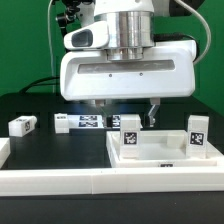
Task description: Assemble square table
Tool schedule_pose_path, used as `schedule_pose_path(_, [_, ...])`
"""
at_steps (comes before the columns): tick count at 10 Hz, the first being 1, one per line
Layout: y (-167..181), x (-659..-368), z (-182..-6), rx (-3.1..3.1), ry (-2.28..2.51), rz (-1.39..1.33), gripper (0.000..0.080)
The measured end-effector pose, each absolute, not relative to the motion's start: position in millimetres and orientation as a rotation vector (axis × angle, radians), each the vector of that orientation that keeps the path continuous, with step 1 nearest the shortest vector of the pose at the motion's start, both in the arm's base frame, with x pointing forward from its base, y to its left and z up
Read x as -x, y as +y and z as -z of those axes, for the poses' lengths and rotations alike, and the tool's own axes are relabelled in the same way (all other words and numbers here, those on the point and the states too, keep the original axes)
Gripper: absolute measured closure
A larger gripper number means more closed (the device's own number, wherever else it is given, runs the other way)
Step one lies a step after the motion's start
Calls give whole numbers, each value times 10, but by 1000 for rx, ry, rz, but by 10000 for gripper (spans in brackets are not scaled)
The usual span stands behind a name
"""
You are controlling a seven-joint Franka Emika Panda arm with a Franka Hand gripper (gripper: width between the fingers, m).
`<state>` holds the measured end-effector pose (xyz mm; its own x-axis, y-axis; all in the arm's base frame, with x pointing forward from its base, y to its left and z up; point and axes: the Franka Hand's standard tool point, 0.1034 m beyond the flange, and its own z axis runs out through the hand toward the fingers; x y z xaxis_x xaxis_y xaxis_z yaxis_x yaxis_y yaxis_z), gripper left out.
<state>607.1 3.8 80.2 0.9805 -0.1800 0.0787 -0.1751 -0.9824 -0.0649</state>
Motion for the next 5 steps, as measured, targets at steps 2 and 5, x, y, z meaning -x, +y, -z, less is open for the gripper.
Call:
schedule_pose_path(2, [38,-6070,-800,3067,290,129,509])
schedule_pose_path(5, [34,-6070,-799,3028,514,123,509])
